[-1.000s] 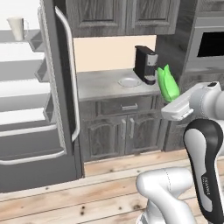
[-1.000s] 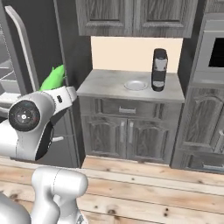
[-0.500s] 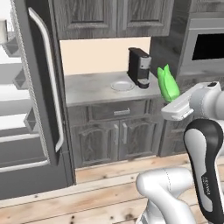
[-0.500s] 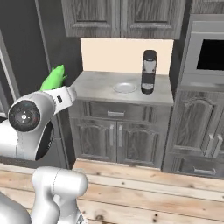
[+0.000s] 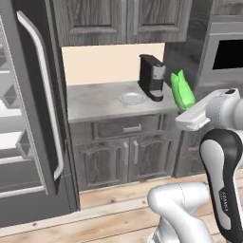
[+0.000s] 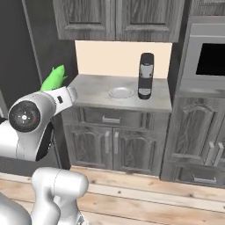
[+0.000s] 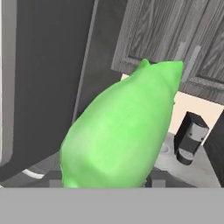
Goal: Pick corn from the fridge and place it on the plate on the counter.
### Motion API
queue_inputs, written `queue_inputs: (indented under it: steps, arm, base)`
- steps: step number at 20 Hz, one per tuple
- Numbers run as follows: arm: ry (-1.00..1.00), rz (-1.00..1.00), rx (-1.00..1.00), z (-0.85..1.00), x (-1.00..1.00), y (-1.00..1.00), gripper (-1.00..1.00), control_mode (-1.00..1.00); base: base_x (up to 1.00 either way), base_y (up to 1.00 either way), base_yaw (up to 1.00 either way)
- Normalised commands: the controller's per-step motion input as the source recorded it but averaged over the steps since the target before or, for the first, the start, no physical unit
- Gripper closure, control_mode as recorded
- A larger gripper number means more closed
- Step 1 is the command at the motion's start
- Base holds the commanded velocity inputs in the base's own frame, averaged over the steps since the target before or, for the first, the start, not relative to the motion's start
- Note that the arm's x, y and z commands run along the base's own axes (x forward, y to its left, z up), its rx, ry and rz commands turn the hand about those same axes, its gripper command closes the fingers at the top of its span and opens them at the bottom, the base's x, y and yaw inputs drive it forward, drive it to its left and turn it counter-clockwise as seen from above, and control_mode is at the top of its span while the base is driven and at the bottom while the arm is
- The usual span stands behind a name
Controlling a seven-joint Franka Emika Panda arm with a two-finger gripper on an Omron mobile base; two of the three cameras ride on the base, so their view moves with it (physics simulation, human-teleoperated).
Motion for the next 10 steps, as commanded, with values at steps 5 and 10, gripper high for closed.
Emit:
queue_inputs:
  steps: [5,10]
  arm:
    - [0.0,0.0,0.0,0.0,0.0,0.0,1.0,1.0]
    - [0.0,0.0,0.0,0.0,0.0,0.0,1.0,1.0]
  base:
    - [0.51,-0.11,0.0]
    - [0.49,-0.24,0.0]
